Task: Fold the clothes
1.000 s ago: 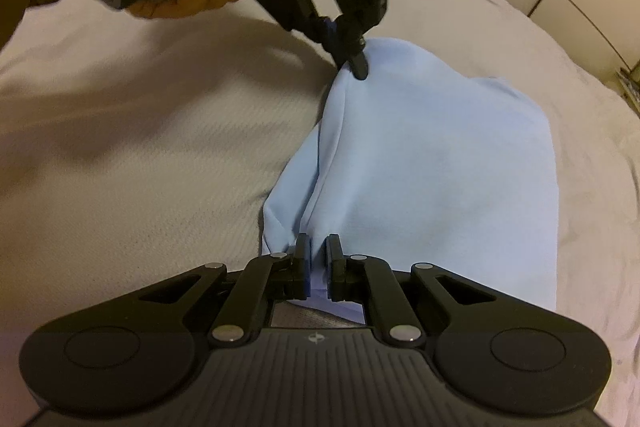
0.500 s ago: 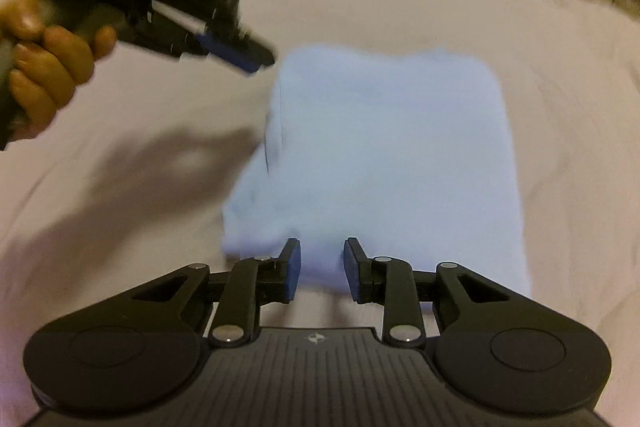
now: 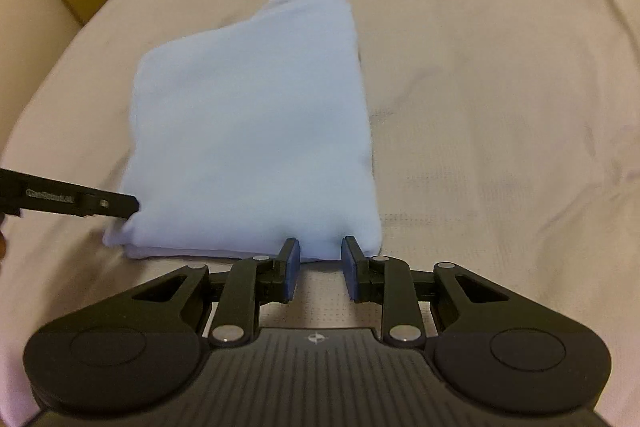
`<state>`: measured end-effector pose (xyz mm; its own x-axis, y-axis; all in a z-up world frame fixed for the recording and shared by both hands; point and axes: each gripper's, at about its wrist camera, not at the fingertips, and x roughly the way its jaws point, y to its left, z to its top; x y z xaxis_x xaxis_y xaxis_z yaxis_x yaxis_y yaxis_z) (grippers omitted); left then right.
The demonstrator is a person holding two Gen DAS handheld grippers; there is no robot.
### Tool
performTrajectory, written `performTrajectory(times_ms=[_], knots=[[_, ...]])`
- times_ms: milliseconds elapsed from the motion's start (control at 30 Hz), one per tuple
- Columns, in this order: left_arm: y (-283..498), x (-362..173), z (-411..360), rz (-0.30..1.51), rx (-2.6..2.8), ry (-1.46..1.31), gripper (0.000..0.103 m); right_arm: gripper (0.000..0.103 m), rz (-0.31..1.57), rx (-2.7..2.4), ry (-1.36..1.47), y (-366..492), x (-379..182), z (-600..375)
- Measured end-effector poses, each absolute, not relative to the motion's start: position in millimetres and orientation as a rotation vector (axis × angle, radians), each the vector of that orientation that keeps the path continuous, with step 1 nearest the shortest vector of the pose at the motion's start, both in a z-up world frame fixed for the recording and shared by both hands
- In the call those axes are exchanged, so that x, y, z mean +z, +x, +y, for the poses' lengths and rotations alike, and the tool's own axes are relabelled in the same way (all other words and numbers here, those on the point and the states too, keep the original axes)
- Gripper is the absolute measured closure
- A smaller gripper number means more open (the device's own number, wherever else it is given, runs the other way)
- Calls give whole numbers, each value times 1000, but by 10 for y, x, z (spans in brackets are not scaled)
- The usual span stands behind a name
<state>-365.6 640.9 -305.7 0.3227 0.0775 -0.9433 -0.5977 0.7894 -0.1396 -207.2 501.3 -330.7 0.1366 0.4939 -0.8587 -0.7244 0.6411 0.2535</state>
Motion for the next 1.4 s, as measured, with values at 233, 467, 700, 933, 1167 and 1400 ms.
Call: performTrajectory(times_ms=[233, 467, 700, 933, 1167, 1400], knots=[[-3527, -2655, 6127, 1195, 589, -484, 85, 59, 1160, 929, -173, -1945, -3040, 4879], [-3563, -2619, 6041, 1171, 618, -519, 74, 53, 1143, 955, -194, -1759, -2933, 4929], [-3775, -2689, 6181, 1151, 663, -567, 61, 45, 1191, 936, -142, -1675, -2988, 4811], [-3866, -2728, 6505, 1059, 558, -677, 39, 28, 1224, 931, -106, -1545, -3065, 4900], [-3759, -3019, 7025, 1027, 422, -839, 38, 23, 1300, 966, 14, -1232, -3216, 5048], [-3635, -3466, 7417, 1003, 371, -987, 35, 23, 1363, 960, 97, -949, -3482, 5152]])
